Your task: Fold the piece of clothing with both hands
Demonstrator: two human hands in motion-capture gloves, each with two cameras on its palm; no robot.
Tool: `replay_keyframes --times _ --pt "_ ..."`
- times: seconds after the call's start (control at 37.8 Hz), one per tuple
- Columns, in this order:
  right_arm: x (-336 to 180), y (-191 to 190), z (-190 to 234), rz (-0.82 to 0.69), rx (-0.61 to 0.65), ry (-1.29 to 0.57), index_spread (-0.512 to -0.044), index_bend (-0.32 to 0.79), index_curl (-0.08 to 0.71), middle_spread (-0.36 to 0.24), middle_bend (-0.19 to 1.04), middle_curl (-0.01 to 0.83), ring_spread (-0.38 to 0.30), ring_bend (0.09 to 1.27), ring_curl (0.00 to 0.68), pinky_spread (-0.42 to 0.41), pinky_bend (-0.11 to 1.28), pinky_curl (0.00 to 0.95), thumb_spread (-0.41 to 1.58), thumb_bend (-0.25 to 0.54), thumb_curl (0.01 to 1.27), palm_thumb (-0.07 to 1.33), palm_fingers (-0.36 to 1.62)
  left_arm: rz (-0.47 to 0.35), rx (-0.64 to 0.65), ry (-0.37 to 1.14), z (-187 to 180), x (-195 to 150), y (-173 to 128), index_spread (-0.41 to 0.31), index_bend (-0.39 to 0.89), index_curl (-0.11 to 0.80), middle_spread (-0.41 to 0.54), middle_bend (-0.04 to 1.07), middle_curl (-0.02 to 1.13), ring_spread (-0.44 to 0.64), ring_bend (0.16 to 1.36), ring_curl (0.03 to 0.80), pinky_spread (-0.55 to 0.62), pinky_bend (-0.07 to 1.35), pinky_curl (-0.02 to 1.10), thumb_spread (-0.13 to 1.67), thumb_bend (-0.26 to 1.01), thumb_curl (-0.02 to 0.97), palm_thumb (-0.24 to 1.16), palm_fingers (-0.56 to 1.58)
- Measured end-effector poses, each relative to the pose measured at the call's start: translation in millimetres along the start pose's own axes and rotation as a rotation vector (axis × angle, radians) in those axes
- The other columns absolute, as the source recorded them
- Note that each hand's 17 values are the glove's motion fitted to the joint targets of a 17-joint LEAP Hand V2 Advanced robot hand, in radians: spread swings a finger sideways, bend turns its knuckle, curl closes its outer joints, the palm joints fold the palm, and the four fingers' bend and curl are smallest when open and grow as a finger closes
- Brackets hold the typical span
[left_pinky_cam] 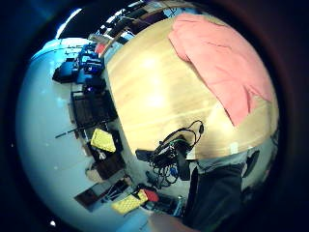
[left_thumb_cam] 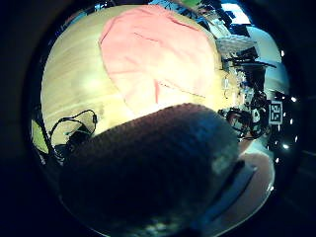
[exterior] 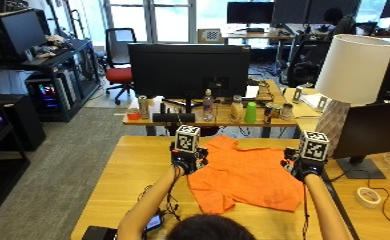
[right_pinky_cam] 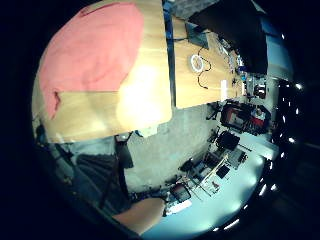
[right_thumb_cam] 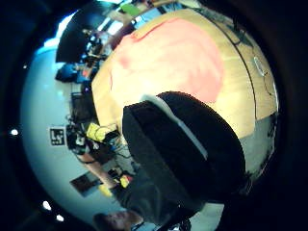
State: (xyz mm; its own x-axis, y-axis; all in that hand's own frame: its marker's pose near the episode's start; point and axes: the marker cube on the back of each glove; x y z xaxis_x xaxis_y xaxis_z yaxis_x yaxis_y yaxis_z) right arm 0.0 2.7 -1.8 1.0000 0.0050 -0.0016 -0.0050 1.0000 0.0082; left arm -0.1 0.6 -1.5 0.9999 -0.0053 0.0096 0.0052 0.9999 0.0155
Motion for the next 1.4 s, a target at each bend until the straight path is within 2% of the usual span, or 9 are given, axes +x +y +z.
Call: replay_keyframes --times 0.08,0.16,0.37,0.69,0.85,1.03,1.08,1.22,1.4 --pt "0.5 3.4 -1.4 0.004 -0.003 -0.003 -0.249 0.19 0.083 -0.046 0.18 0.061 0.063 0.22 0.048 0.135 0.36 0.106 0.57 0.112 0.03 0.19 0.2 -0.001 0.006 -0.012 -0.8 0.8 1.7 -0.024 0.15 0.061 0.118 0.14 0.04 0.22 0.43 0.093 0.26 0.3 0.08 0.42 -0.11 -0.009 -0.16 0.15" --pt "0.8 5.5 -2.0 -0.004 -0.015 -0.005 -0.302 0.19 0.121 -0.053 0.18 0.085 0.08 0.22 0.073 0.166 0.38 0.142 0.74 0.111 0.05 0.2 0.18 0.004 0.019 -0.019 -2.1 3.2 4.7 -0.029 0.16 0.09 0.145 0.15 0.06 0.27 0.47 0.124 0.33 0.32 0.11 0.55 -0.11 -0.006 -0.16 0.13" --pt "0.8 4.8 -4.2 -0.027 -0.05 -0.006 -0.371 0.18 0.184 -0.061 0.18 0.134 0.111 0.23 0.112 0.208 0.38 0.195 1.01 0.088 0.08 0.22 0.15 0.015 0.023 -0.016 -2.6 8.0 4.0 -0.035 0.17 0.154 0.182 0.17 0.11 0.36 0.52 0.165 0.42 0.35 0.16 0.74 -0.11 -0.002 -0.16 0.08" --pt "1.1 8.2 -7.6 -0.074 -0.078 0.018 -0.395 0.12 0.204 -0.062 0.17 0.189 0.104 0.33 0.174 0.216 0.44 0.257 1.14 0.059 0.13 0.27 0.16 0.016 0.013 -0.045 4.5 22.8 1.7 -0.038 0.16 0.219 0.2 0.17 0.16 0.4 0.56 0.196 0.46 0.37 0.22 0.85 -0.06 0.035 -0.07 0.04" --pt "3.9 -10.1 14.3 -0.077 -0.13 0.042 -0.394 0.1 0.197 -0.059 0.19 0.214 0.096 0.37 0.206 0.215 0.49 0.288 1.14 0.065 0.16 0.35 0.15 0.082 -0.014 -0.112 27.9 41.8 -11.0 -0.068 0.13 0.223 0.204 0.18 0.18 0.41 0.59 0.212 0.46 0.4 0.25 0.88 -0.03 0.084 -0.02 0.01" --pt "10.1 -34.9 53.0 -0.051 -0.164 0.032 -0.394 0.11 0.187 -0.058 0.19 0.239 0.082 0.42 0.234 0.214 0.53 0.312 1.13 0.056 0.2 0.43 0.14 0.125 -0.093 -0.09 74.9 58.8 -37.8 -0.082 0.1 0.213 0.206 0.19 0.2 0.41 0.62 0.225 0.47 0.45 0.27 0.86 -0.03 0.137 0.0 -0.03" --pt "13.6 -43.1 68.2 -0.041 -0.188 0.017 -0.394 0.11 0.187 -0.06 0.19 0.246 0.08 0.42 0.239 0.213 0.54 0.318 1.12 0.051 0.2 0.44 0.13 0.107 -0.113 -0.089 83.9 62.7 -32.0 -0.083 0.09 0.205 0.211 0.19 0.21 0.42 0.63 0.23 0.47 0.47 0.28 0.86 -0.03 0.151 0.0 -0.05" --pt "17.9 -51.7 103.6 -0.047 -0.255 -0.007 -0.394 0.12 0.188 -0.061 0.2 0.264 0.071 0.43 0.25 0.213 0.55 0.325 1.12 0.036 0.22 0.48 0.13 0.064 -0.25 -0.05 96.9 73.4 10.9 -0.078 0.09 0.194 0.214 0.19 0.22 0.42 0.63 0.235 0.47 0.49 0.3 0.85 -0.03 0.178 0.0 -0.06" --pt "22.9 -64.8 149.6 -0.043 -0.311 0.006 -0.394 0.12 0.19 -0.062 0.2 0.282 0.066 0.44 0.262 0.212 0.56 0.336 1.11 0.018 0.24 0.53 0.13 0.095 -0.362 -0.025 130.1 80.3 8.9 -0.067 0.09 0.18 0.225 0.19 0.24 0.42 0.65 0.242 0.47 0.5 0.31 0.84 -0.03 0.21 0.0 -0.07"
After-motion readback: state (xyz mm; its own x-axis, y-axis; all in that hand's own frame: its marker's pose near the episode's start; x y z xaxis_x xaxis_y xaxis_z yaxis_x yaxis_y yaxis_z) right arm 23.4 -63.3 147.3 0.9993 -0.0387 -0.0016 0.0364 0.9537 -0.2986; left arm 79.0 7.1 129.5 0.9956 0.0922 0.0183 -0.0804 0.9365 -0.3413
